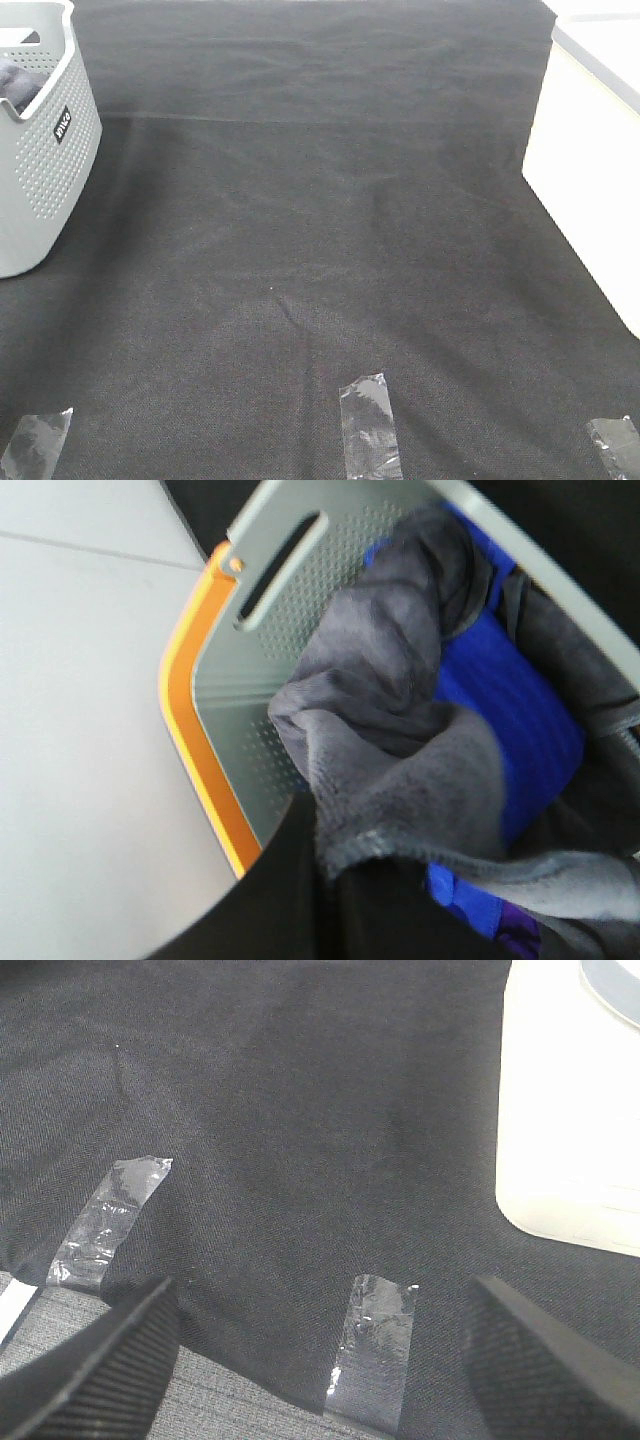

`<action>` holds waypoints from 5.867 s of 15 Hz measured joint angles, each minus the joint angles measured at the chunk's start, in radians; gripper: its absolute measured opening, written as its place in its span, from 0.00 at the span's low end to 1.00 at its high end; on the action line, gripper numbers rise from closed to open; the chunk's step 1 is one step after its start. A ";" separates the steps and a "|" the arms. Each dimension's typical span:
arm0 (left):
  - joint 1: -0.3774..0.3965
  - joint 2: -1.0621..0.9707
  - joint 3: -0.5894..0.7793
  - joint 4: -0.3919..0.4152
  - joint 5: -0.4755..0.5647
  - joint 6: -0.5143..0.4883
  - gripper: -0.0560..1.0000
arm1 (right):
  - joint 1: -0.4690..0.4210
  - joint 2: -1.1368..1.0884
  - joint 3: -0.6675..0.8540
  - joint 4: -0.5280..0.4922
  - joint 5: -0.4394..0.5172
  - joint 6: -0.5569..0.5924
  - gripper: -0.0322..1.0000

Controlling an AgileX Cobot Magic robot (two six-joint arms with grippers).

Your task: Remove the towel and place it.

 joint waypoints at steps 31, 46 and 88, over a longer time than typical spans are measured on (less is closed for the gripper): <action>-0.795 -0.221 -0.001 0.163 -0.089 0.186 0.05 | 0.072 1.684 -0.368 1.544 -0.013 -1.928 0.77; -0.795 -0.209 -0.001 0.170 -0.175 0.237 0.05 | 0.140 1.784 -0.577 1.331 0.025 -1.813 0.76; -0.409 -0.045 -0.001 0.255 -1.031 -0.299 0.05 | 0.140 1.858 -1.738 0.077 -0.729 -0.323 0.05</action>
